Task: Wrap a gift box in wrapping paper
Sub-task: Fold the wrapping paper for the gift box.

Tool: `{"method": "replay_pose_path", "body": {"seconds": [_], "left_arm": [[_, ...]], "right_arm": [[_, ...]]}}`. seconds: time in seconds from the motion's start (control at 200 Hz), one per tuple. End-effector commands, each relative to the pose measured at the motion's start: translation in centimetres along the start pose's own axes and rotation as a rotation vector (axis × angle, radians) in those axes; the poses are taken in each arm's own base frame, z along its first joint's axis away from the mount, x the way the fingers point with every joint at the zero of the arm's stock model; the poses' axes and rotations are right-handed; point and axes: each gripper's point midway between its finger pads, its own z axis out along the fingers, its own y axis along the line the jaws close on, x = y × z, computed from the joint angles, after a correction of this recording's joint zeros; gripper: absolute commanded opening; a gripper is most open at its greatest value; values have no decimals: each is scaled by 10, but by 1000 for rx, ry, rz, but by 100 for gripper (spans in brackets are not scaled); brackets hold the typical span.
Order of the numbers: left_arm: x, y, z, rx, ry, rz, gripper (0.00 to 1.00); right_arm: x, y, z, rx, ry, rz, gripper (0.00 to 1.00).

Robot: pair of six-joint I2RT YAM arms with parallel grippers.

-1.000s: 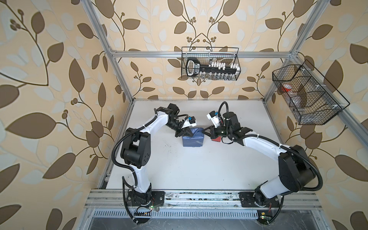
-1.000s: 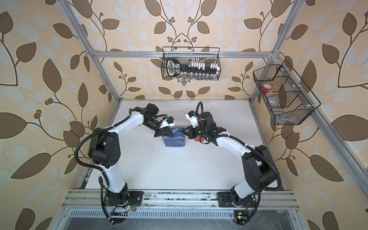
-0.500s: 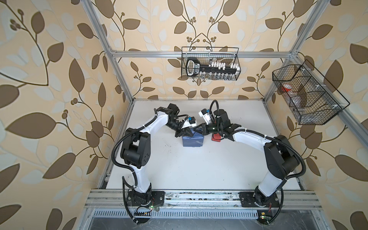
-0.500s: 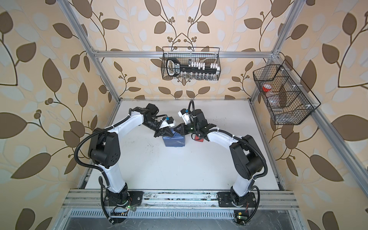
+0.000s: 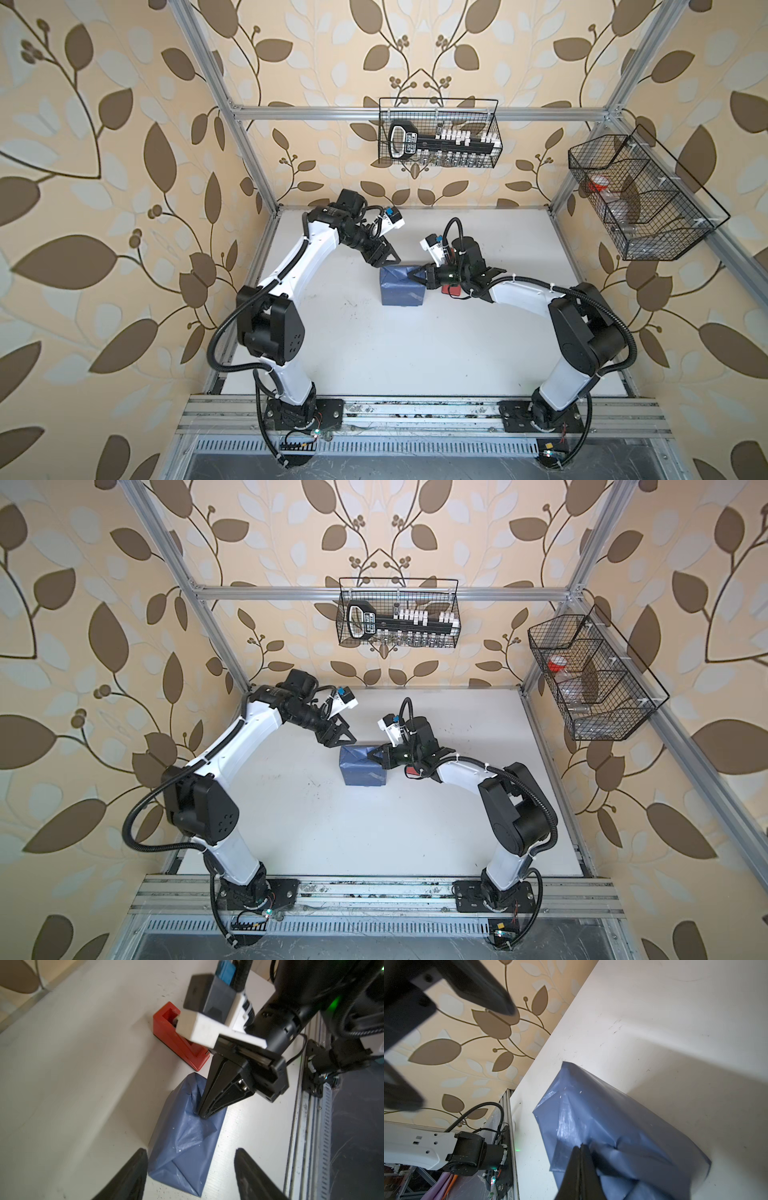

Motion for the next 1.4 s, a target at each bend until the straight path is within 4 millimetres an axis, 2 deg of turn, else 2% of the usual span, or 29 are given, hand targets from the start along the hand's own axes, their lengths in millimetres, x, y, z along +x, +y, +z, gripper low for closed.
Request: {"method": "replay_pose_path", "body": {"seconds": [0.0,0.015,0.035,0.095,0.235,0.33,0.43,0.57,0.66,0.745,0.92,1.005,1.12,1.22,1.285,1.395], "left_arm": [[24,-1,-6,-69,22,-294,87],[28,1,-3,-74,28,-319,96],[33,4,1,-87,31,-351,99],[43,14,11,-105,23,-451,99],[40,27,31,-61,-48,-655,99],[57,46,43,-146,-27,-842,99],[68,53,51,-170,-14,-906,99],[72,49,69,-90,-13,-945,99],[91,49,76,-108,35,-965,99],[106,40,80,-84,66,-988,94],[128,26,83,-54,141,-998,83],[137,26,85,-71,157,-1012,83],[144,27,85,-89,169,-1004,82],[151,30,90,-100,163,-1022,80],[152,31,90,-101,157,-1028,78],[153,35,91,-108,144,-1019,78]], "right_arm": [[48,-27,12,85,130,64,6],[48,-27,13,87,132,62,6],[49,-27,13,87,135,60,6],[52,-27,15,87,145,59,6],[51,-29,14,105,141,47,6],[51,-30,13,116,150,44,6],[49,-28,10,123,146,26,6],[52,-31,9,131,159,31,6],[49,-27,6,119,151,18,6],[45,-25,5,112,146,11,6],[22,-10,-3,73,104,-6,6],[5,-4,-11,67,61,-3,6],[-23,10,-32,39,-19,-5,7],[-45,6,-64,91,-84,-19,9],[-58,-3,-93,163,-128,-13,18],[-63,-26,-148,290,-188,40,33]]}}
